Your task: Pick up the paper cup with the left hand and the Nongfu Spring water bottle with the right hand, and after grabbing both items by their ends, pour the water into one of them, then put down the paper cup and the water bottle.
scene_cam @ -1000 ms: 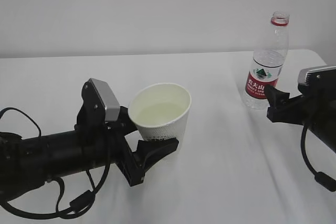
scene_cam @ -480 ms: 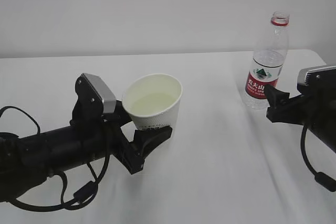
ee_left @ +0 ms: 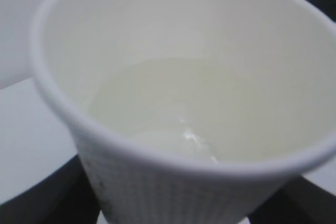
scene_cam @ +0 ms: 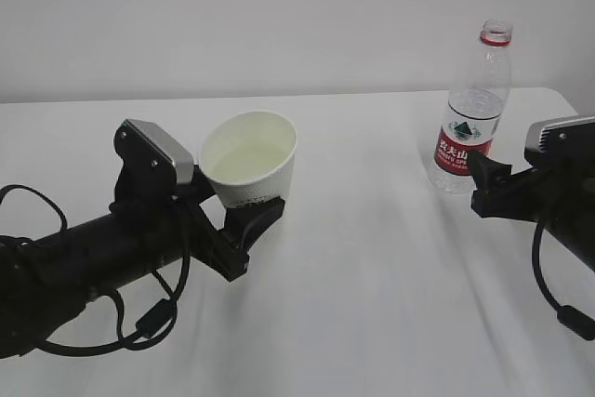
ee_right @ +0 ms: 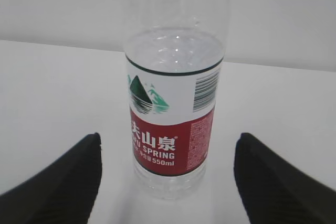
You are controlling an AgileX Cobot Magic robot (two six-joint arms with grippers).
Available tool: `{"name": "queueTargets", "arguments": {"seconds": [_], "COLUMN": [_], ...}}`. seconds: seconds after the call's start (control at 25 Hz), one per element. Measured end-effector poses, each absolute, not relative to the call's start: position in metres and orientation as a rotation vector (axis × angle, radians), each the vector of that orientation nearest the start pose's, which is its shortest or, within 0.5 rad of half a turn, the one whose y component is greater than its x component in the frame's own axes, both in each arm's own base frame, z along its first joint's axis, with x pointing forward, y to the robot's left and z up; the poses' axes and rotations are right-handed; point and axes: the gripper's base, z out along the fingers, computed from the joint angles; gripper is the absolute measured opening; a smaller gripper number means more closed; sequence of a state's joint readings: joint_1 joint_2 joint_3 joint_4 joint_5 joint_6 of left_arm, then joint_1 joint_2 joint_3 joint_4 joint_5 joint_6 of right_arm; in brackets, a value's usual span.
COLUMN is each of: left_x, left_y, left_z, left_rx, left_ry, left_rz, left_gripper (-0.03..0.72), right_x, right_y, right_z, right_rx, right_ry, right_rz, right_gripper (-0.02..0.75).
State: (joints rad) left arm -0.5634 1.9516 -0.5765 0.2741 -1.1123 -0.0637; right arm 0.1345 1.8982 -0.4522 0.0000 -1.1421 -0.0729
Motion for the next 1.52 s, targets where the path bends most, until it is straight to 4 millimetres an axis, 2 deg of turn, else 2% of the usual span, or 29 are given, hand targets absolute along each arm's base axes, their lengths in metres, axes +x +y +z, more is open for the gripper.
{"name": "queueTargets", "arguments": {"seconds": [1.08, 1.52], "left_x": [0.271, 0.282], "left_y": [-0.173, -0.154], "left_z": [0.120, 0.120], "left_rx": [0.515, 0.446], "left_ry": [1.690, 1.705], "left_rz": [-0.438, -0.384], "left_gripper": [0.534, 0.529], "right_x": [0.288, 0.288], "right_y": [0.039, 0.040], "right_z": [0.118, 0.118], "right_rx": [-0.190, -0.190], "right_ry": [1.778, 1.778], "right_rz": [0.047, 0.049], "right_gripper": [0.594, 0.593]}}
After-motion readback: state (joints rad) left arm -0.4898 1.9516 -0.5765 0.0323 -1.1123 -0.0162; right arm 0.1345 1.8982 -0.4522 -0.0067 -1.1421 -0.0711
